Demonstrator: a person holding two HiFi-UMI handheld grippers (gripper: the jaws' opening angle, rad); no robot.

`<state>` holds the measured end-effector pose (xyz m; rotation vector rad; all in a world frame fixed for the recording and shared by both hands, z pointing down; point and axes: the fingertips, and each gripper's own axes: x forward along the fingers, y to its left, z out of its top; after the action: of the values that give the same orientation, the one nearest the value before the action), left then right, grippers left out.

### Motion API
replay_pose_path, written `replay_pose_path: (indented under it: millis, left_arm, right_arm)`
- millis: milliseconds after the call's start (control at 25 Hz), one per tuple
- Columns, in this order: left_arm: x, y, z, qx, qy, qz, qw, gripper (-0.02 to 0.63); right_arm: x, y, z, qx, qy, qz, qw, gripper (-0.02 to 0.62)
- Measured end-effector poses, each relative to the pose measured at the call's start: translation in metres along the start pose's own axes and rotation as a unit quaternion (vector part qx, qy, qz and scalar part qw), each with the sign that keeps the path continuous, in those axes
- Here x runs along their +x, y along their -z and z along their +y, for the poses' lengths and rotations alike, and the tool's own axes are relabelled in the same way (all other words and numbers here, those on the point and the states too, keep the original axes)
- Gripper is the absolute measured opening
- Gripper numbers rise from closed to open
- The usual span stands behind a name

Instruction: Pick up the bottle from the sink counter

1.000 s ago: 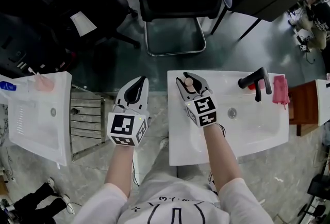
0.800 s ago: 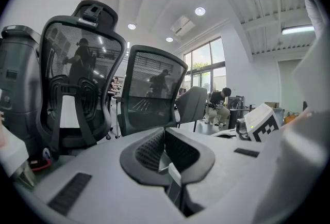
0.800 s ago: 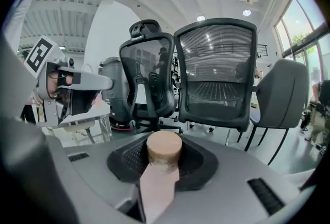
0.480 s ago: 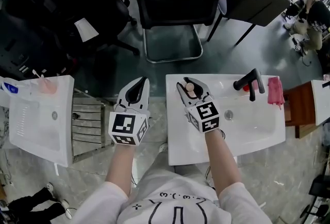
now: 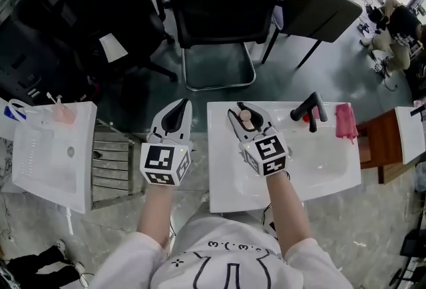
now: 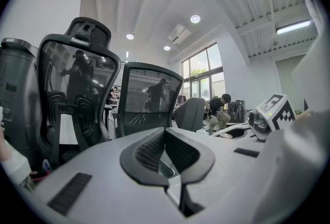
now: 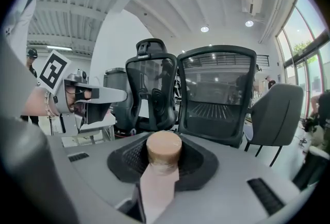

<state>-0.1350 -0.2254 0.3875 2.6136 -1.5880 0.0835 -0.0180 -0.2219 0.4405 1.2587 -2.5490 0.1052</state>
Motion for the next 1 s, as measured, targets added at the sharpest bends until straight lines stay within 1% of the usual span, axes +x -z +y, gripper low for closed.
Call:
replay_pose_path:
  millis: [160, 320, 680, 800, 1000]
  left_arm:
    - [-0.004, -0.018, -0.012, 0.008, -0.005, -0.015, 0.9998, 0.009]
    - [-0.011, -0.035, -0.023, 0.018, -0.012, -0.030, 0.9993, 0.009]
    - [-0.020, -0.069, -0.052, 0.046, -0.020, -0.063, 0.9967, 0.009]
    - [-0.019, -0.078, -0.057, 0.053, -0.022, -0.071, 0.9958, 0.009]
    - [-0.018, -0.086, -0.068, 0.055, -0.019, -0.080, 0.9951, 0.009]
  right_arm:
    - [-0.015, -0.018, -0.003, -0.009, 0.003, -0.013, 1.000, 0.133]
    - [-0.037, -0.035, -0.006, -0.007, 0.003, -0.022, 1.000, 0.133]
    - [-0.094, -0.067, -0.027, -0.009, 0.030, -0.046, 0.998, 0.133]
    - [-0.110, -0.078, -0.037, -0.012, 0.043, -0.055, 0.997, 0.133]
    - [-0.139, -0.090, -0.058, -0.010, 0.078, -0.065, 0.995, 0.133]
